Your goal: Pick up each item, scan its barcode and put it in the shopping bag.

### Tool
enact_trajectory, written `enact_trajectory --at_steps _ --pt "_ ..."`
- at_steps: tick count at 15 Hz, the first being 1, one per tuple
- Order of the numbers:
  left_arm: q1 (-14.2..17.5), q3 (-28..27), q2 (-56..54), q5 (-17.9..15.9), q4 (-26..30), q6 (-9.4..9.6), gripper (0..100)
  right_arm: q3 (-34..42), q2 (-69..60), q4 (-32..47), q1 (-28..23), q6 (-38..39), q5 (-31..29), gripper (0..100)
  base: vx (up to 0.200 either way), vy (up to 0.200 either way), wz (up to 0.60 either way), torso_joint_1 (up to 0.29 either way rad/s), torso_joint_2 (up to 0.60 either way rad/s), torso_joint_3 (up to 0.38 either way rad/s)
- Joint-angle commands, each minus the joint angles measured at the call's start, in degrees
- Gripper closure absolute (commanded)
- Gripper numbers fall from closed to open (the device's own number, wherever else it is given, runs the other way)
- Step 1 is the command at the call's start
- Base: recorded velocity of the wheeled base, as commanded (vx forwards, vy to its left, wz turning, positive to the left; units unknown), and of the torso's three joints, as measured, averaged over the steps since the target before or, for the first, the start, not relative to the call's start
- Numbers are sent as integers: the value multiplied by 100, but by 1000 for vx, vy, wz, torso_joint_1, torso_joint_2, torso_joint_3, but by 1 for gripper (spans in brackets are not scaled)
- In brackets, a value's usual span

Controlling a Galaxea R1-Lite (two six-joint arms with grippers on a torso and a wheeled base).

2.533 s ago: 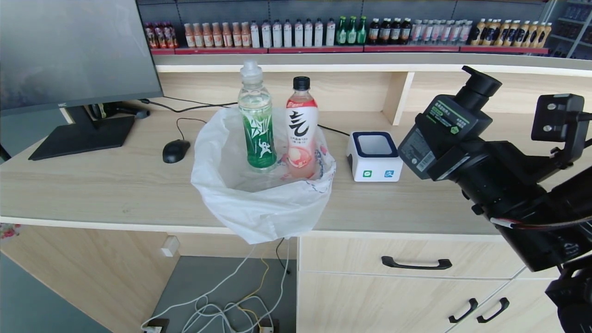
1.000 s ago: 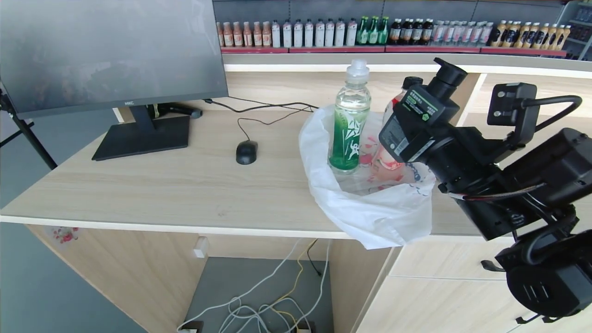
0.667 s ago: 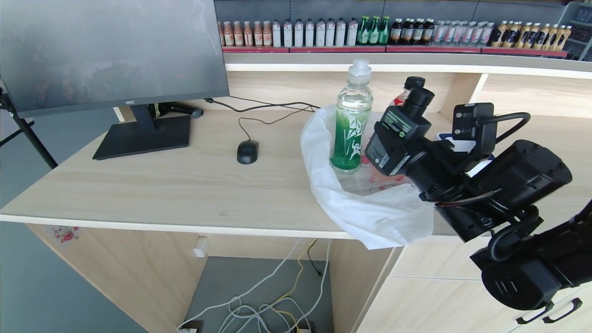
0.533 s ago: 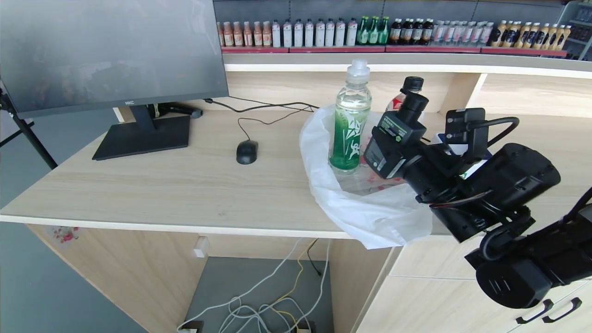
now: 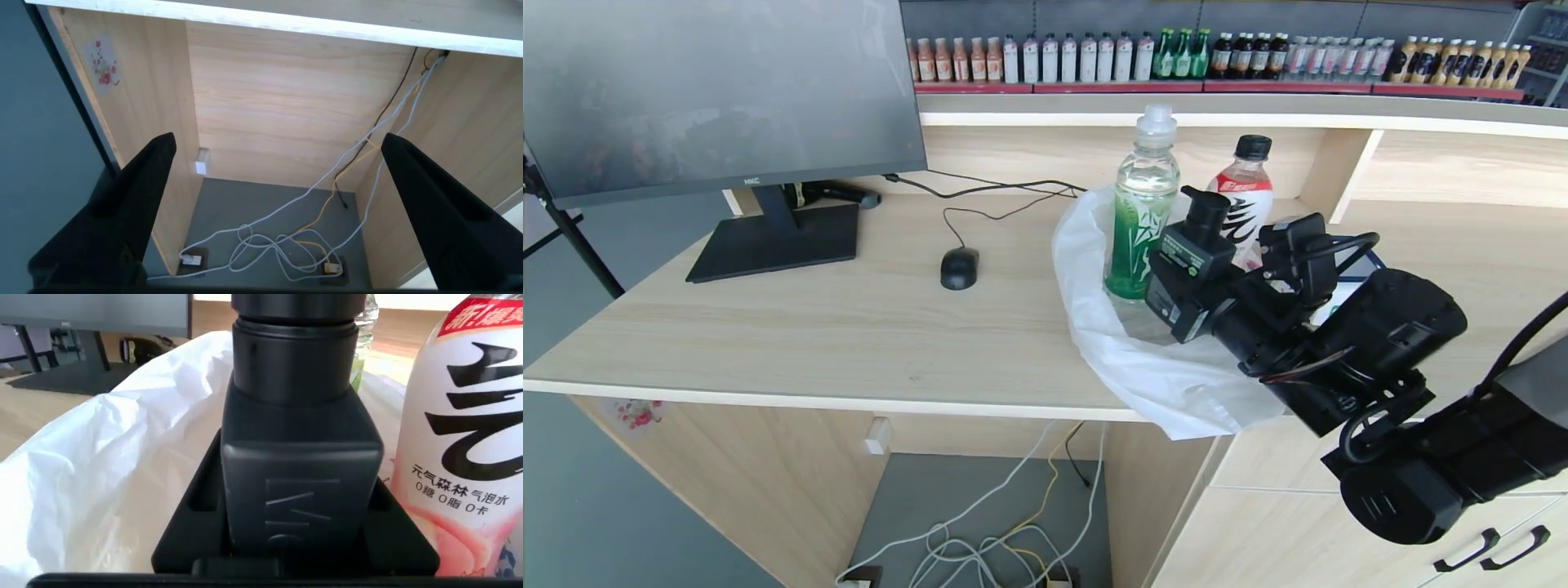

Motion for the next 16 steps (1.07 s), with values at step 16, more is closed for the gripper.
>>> enact_trajectory --at_steps 16 --pt "1 0 -1 1 0 -7 0 201 398 -6 -208 44 87 100 0 0 0 0 0 0"
